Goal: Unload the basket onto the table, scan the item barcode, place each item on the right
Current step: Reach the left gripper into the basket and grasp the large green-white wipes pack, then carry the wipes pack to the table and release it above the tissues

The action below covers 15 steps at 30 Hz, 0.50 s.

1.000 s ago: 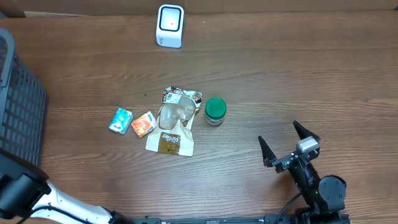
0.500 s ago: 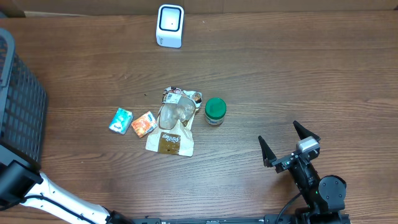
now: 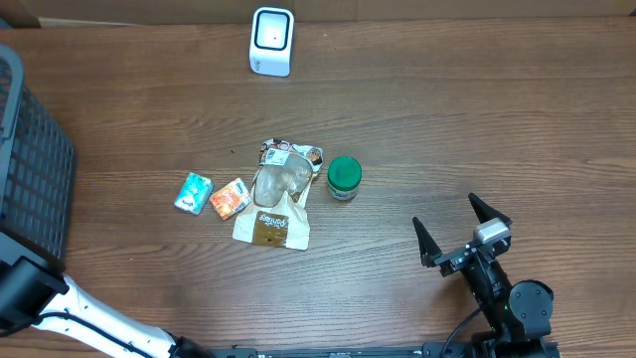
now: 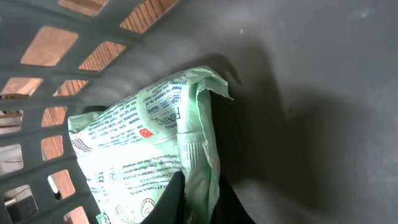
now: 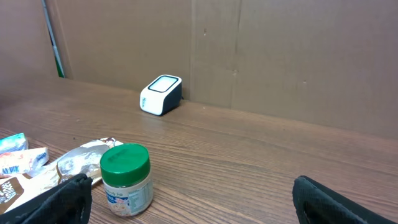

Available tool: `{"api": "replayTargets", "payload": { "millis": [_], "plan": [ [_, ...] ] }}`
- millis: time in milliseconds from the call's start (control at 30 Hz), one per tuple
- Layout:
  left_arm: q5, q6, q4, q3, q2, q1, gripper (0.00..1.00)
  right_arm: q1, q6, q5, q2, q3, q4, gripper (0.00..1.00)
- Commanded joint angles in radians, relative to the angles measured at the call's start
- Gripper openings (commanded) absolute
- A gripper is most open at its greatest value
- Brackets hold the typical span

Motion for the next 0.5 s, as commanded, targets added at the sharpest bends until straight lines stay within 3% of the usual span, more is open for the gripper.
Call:
{"api": "replayTargets", "payload": {
  "millis": [0, 467],
  "plan": [
    [0.043, -0.017, -0.016, -0.004, -0.043, -0.034, 0.04, 0.005, 0.000, 0.013, -0.009, -0.011, 0.006, 1.00],
    [0.176, -0.037, 0.153, -0.003, -0.555, -0.277, 0.04, 0.005, 0.000, 0.013, -0.009, -0.011, 0.006, 1.00]
  ]
}}
